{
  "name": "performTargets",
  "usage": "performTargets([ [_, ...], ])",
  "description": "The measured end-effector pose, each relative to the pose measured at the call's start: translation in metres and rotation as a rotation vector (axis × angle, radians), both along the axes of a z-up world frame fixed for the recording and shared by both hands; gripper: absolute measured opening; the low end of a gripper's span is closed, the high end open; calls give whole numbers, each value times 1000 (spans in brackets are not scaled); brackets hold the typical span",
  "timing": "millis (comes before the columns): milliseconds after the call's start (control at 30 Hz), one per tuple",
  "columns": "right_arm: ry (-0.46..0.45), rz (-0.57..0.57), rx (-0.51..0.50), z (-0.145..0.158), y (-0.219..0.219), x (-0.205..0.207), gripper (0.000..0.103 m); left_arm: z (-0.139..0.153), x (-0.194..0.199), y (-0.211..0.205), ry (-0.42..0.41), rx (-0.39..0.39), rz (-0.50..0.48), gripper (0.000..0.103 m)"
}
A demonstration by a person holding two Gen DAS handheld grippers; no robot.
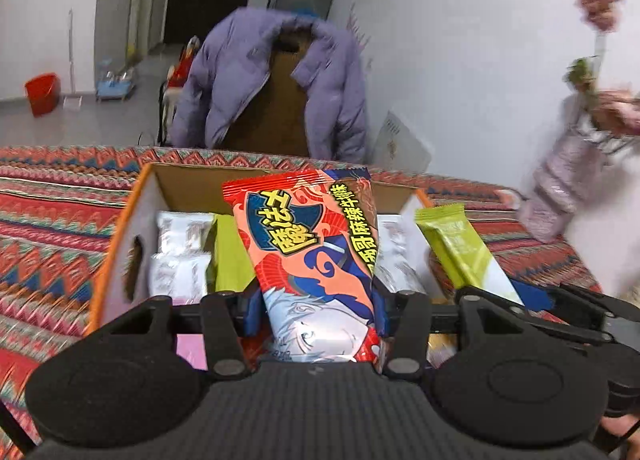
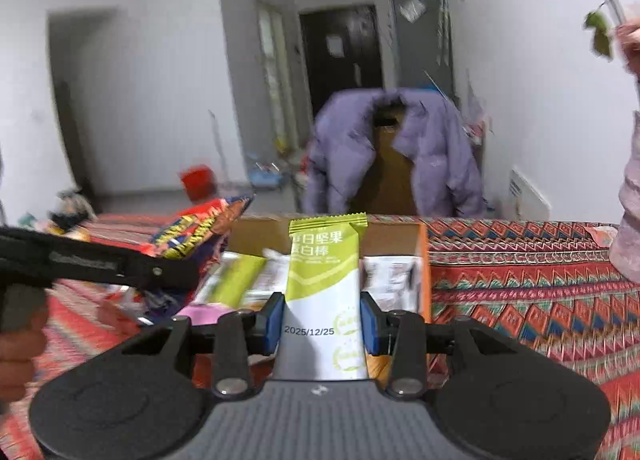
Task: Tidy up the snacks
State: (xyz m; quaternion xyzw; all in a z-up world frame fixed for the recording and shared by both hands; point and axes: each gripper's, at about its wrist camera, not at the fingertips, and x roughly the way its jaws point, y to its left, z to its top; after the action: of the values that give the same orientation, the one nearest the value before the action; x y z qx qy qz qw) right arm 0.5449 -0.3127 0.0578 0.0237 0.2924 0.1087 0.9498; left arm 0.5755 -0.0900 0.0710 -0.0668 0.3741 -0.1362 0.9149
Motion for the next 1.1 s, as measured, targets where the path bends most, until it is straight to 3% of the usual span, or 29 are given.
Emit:
performTargets([
  [167,125,-39,-56,-28,3,82,38,-37,68,-18,107,58,27,51],
  [267,162,-76,-78,-41,4,107,41,-55,88,-19,142,67,64,53],
  [300,168,-78,-81,-43,5,112,39,-58,91,-20,145,83,56,58],
  [367,165,-67,-79,-44,7,114,45,-60,94,-16,143,73,40,66],
  [400,154,-62,-77,-43,6,113,55,-59,92,-13,132,60,35,71],
  [433,141,-59,-75,-41,6,111,61,-57,90,-11,121,55,31,72],
  [733,96,-43,-97,-5,-2,83,65,-19,51,12,42,114,-7,77],
  [900,56,-23,-107,26,-9,36,65,13,10,38,-19,149,9,80],
  [1000,29,-5,-112,44,-10,8,78,29,-22,55,-61,165,39,80],
  [1100,2,21,-122,59,-8,-24,78,44,-56,72,-101,161,60,82],
])
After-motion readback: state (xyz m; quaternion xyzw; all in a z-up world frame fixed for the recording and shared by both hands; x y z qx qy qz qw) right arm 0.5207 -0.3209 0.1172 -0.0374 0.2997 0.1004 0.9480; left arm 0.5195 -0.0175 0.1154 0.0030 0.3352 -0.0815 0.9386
